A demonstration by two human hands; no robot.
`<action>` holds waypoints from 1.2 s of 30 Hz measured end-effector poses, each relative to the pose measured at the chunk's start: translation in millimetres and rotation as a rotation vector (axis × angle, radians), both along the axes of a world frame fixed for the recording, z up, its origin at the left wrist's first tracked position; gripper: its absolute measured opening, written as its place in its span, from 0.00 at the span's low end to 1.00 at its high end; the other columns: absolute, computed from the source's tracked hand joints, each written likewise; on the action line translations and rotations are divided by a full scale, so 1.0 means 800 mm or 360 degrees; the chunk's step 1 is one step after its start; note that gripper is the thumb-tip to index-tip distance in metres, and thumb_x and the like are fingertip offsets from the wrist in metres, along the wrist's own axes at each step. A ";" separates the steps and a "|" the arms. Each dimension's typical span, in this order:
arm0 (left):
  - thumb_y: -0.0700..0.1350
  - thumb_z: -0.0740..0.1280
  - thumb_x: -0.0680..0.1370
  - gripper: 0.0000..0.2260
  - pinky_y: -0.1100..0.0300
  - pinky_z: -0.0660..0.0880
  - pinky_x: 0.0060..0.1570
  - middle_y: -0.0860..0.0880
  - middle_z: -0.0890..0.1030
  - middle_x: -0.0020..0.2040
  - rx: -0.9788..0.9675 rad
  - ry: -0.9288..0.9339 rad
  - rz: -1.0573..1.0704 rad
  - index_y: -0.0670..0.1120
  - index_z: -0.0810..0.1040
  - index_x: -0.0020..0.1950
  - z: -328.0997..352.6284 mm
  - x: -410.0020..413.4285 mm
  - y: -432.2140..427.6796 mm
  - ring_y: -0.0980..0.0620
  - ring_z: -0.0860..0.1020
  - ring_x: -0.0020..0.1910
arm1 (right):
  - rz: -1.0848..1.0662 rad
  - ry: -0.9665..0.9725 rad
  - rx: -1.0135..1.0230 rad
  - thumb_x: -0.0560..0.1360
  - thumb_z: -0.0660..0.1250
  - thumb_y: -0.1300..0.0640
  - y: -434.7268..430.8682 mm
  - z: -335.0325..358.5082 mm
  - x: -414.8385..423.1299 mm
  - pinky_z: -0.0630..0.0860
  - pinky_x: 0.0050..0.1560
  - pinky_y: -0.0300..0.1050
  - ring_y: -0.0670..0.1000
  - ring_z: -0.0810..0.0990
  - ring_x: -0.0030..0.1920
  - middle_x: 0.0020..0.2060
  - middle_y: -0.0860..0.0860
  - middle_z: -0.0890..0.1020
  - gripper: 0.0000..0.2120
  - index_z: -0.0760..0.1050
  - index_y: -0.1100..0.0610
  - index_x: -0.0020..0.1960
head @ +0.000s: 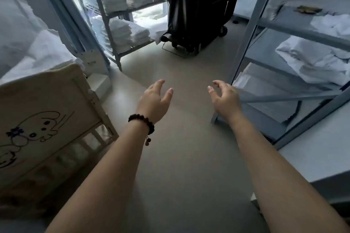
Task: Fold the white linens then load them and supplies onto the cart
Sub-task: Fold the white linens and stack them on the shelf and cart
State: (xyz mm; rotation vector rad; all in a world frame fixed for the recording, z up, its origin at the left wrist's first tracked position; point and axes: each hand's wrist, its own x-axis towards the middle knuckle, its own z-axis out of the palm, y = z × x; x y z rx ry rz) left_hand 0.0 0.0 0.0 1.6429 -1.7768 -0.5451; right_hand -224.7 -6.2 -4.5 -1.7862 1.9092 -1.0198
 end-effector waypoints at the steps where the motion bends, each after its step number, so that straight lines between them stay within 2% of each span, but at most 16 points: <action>1: 0.56 0.58 0.80 0.23 0.52 0.67 0.65 0.47 0.73 0.68 0.0027 0.0007 0.0006 0.48 0.66 0.73 -0.003 0.002 0.000 0.48 0.70 0.67 | -0.0012 -0.0008 0.0017 0.79 0.61 0.48 0.000 -0.005 0.003 0.67 0.62 0.45 0.55 0.72 0.63 0.62 0.56 0.76 0.19 0.73 0.57 0.66; 10: 0.56 0.58 0.81 0.23 0.52 0.67 0.66 0.47 0.73 0.68 0.0086 -0.0042 -0.0051 0.47 0.66 0.73 -0.033 0.007 -0.041 0.48 0.70 0.67 | -0.0045 0.0035 0.0157 0.79 0.61 0.48 -0.025 -0.046 0.015 0.68 0.64 0.48 0.54 0.72 0.64 0.63 0.55 0.75 0.20 0.72 0.57 0.66; 18: 0.56 0.57 0.81 0.24 0.47 0.66 0.66 0.47 0.71 0.70 0.0076 -0.0170 -0.0097 0.47 0.64 0.74 -0.052 -0.014 -0.133 0.46 0.70 0.65 | -0.0048 0.0053 0.0154 0.79 0.61 0.48 -0.125 -0.072 0.000 0.68 0.64 0.48 0.54 0.72 0.64 0.63 0.55 0.75 0.19 0.72 0.57 0.66; 24: 0.56 0.57 0.81 0.24 0.49 0.66 0.67 0.48 0.71 0.70 0.0087 -0.0198 -0.0104 0.48 0.64 0.74 -0.055 -0.050 -0.269 0.49 0.68 0.69 | -0.0031 -0.0005 0.0164 0.80 0.61 0.48 -0.258 -0.083 -0.030 0.66 0.62 0.43 0.53 0.71 0.65 0.63 0.54 0.74 0.19 0.72 0.57 0.66; 36: 0.55 0.57 0.81 0.24 0.49 0.65 0.67 0.49 0.70 0.71 0.0136 -0.0286 -0.0182 0.49 0.62 0.75 -0.026 -0.156 -0.573 0.49 0.67 0.69 | -0.0048 -0.0032 0.0240 0.80 0.59 0.47 -0.542 -0.065 -0.125 0.66 0.64 0.46 0.53 0.70 0.66 0.65 0.53 0.73 0.20 0.70 0.56 0.68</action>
